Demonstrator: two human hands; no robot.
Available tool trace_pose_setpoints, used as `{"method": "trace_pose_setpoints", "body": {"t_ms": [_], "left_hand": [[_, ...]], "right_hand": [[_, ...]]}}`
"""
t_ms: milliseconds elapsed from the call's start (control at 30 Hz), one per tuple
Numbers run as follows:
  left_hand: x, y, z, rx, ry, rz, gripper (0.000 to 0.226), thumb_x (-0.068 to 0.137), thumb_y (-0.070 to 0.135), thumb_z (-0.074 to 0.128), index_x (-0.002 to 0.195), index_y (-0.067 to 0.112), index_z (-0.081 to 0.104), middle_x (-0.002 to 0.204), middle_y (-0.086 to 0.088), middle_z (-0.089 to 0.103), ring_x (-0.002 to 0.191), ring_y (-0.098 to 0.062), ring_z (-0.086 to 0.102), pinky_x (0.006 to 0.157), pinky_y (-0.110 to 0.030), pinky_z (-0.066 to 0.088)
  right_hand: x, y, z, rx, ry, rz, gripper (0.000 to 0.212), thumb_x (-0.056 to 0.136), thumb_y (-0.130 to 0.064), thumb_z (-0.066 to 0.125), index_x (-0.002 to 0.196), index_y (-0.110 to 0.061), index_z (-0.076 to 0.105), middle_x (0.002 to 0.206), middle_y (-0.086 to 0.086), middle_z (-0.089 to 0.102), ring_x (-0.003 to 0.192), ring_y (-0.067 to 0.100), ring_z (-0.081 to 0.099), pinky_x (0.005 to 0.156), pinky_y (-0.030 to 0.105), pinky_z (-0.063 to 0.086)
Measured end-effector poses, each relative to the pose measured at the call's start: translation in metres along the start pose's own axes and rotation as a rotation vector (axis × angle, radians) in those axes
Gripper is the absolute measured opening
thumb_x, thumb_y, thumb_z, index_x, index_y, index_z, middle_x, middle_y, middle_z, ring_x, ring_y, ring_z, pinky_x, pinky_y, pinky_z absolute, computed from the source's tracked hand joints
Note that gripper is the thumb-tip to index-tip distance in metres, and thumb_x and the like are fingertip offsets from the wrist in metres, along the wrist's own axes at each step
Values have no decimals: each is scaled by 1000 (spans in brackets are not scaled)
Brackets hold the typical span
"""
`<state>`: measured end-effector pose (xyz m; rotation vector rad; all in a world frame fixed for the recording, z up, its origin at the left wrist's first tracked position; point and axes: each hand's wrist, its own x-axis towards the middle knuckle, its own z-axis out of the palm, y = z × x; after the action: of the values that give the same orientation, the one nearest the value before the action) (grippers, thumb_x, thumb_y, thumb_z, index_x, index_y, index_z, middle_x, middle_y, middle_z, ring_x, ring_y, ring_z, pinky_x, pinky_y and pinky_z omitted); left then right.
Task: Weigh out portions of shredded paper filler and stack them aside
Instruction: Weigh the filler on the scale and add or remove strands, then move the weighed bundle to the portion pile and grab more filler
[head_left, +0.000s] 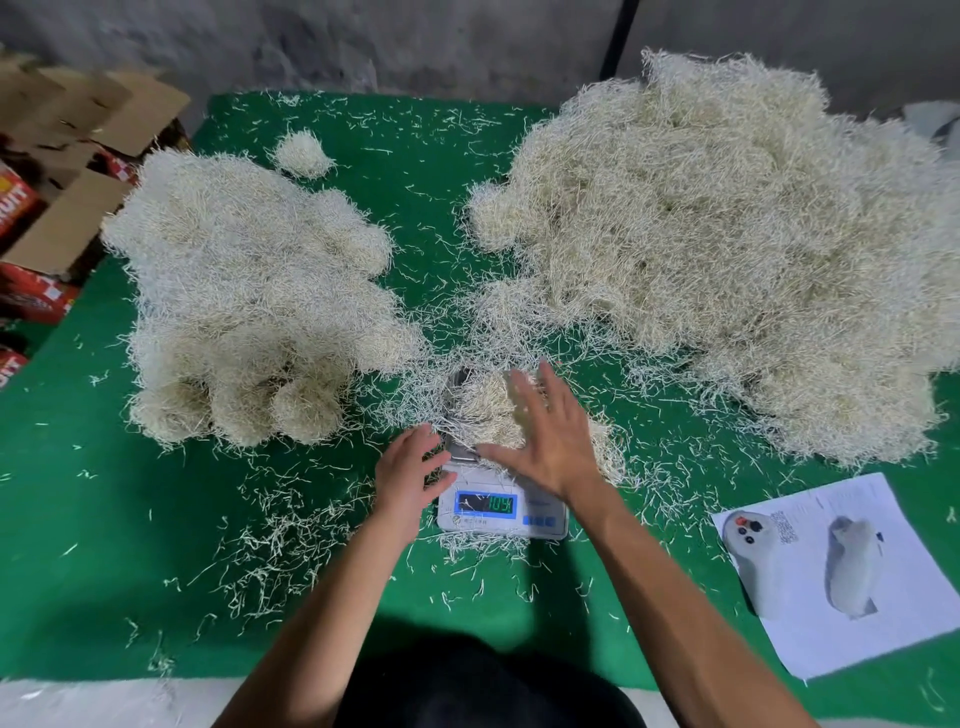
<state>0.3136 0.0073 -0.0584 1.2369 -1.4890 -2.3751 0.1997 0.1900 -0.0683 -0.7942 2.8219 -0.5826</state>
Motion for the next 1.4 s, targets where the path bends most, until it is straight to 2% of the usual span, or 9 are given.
{"method": "trace_pose_setpoints", "body": {"t_ms": [233,433,533,667,833,900,1000,1200,1400], "left_hand": [[-14,-5,9,-161,63,-139,31,98,52,58,124,35,61,126,-3,64,111,-25,66,80,-48,61],[-6,49,13,-297,-134,-259,35,105,37,43,89,15,65,73,-6,70,71,-20,71,60,-28,57],[0,67,4,185,-165,23,15,92,24,65,101,15,58,87,-4,65,80,-23,66,66,-33,59],[-2,72,-1,1141,-119,192,72,80,19,81,144,19,46,135,-5,61,127,-26,57,107,-38,47],[-5,127,8,-161,-198,224,42,109,15,38,84,13,71,70,0,71,65,-9,70,56,-20,55],[-8,134,20,-463,-198,77,46,111,30,31,98,5,66,91,-11,67,83,-16,69,74,-28,56],[-15,136,35,-383,-246,17,46,104,45,51,126,6,60,132,-7,62,126,-19,60,112,-37,42],[6,142,0,-317,-362,-143,60,100,48,47,135,-1,50,125,-22,65,113,-36,67,88,-46,59],[13,130,-16,-269,-155,-174,55,99,60,45,118,11,61,128,-21,63,117,-39,63,88,-59,57]], "right_hand": [[-4,-50,38,114,101,-109,38,105,-45,56,123,-13,65,118,10,57,106,28,56,90,48,51],[7,-128,12,710,230,-241,34,101,-8,56,68,-6,60,72,2,51,71,15,47,67,35,38],[27,-154,-13,864,202,-204,29,98,-20,41,77,-11,60,92,-1,55,92,13,54,82,35,43],[53,-168,-34,778,147,-264,29,106,-43,42,114,-30,67,142,-13,54,134,4,47,110,30,38],[64,-154,-35,656,99,-359,34,106,-17,50,135,-10,67,147,3,57,138,15,50,119,45,37],[63,-170,-31,652,128,-446,36,101,-23,52,131,-16,70,144,-3,60,136,11,52,118,38,39],[81,-179,-41,640,225,-405,28,97,-44,68,114,-24,76,126,-9,69,116,6,63,105,38,51],[113,-155,-51,511,189,-325,27,95,-44,64,92,-17,63,79,-2,63,63,16,60,52,28,48],[135,-156,-64,736,82,86,46,104,-42,57,132,-6,61,47,-6,57,38,7,50,40,27,46]]}}
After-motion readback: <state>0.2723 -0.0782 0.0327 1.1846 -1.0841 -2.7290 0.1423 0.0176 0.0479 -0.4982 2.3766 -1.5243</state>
